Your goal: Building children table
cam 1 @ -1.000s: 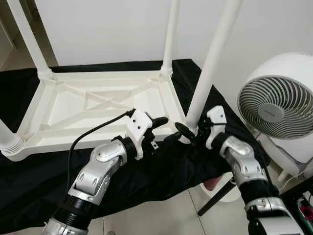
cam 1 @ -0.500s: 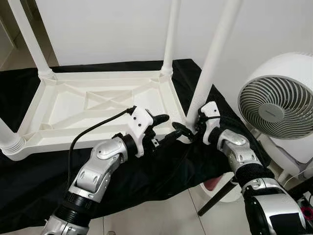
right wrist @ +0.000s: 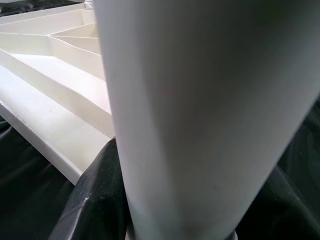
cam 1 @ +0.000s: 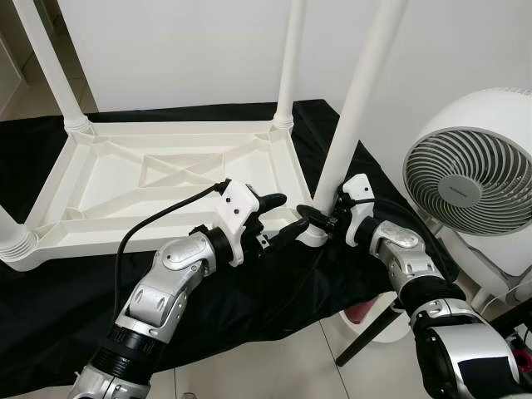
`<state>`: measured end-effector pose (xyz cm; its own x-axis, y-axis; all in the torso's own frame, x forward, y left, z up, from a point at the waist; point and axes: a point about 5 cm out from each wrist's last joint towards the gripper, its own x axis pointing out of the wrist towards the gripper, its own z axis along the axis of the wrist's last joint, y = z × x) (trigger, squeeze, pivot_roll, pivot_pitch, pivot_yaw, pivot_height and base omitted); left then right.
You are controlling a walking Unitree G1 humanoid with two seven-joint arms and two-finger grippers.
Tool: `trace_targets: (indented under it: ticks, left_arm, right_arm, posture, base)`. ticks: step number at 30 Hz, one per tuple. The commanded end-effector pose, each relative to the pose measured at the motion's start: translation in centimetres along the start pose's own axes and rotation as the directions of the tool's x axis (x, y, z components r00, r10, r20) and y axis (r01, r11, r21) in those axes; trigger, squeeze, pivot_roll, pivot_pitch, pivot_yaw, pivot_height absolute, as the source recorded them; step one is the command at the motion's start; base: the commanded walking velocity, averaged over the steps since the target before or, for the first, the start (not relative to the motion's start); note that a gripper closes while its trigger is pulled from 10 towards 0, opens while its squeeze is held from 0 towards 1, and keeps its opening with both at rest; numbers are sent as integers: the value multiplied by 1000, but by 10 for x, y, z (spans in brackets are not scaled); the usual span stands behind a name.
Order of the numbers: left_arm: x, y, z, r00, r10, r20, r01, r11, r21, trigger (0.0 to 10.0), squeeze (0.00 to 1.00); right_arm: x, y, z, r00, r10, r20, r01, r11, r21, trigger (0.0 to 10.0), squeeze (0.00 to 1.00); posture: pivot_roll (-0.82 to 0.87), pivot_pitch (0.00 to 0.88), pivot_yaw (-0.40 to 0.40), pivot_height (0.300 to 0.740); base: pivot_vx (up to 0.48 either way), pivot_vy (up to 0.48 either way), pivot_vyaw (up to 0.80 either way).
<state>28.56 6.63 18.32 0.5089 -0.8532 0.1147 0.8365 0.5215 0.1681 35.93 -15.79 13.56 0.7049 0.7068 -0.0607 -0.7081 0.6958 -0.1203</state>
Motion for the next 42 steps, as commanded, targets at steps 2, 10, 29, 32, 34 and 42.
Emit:
trace_targets:
  ticks: [2,10,29,32,34,42]
  left_arm:
    - [1,-1,1,999,-33,-7,33,999,2,10000,0]
    - [0,-3,0,999,-36,-9,36,999,-4,10000,0]
    - [2,-6,-1,999,-42,-3,42,999,-7,10000,0]
    - [3,-6,-1,999,-42,-2,42,999,-8,10000,0]
    - [3,-6,-1,999,-42,-2,42,999,-8,10000,0]
    - [1,-10,-3,999,-36,-1,36,999,-17,10000,0]
  right_arm:
    - [-1,7,-9,1000,-7,-3,7,1000,17,10000,0]
    - [3,14,-13,977,-211,21,210,977,22,10000,0]
    - [26,52,-19,754,-655,-53,649,729,217,10000,0]
    - [24,51,-16,755,-654,-45,646,732,216,10000,0]
    - [23,51,-16,753,-656,-44,649,731,211,10000,0]
    - [9,46,-5,815,-578,44,551,796,248,10000,1000]
  posture:
    - [81,13,-9,740]
    - [75,22,-8,740]
    - [76,0,-33,740]
    - [76,0,-40,740]
    - [76,0,-40,740]
    - [74,0,-47,740]
  base:
    - [0,0,0]
    - [0,0,0]
    - [0,0,0]
    - [0,0,0]
    - [0,0,0]
    - [0,0,0]
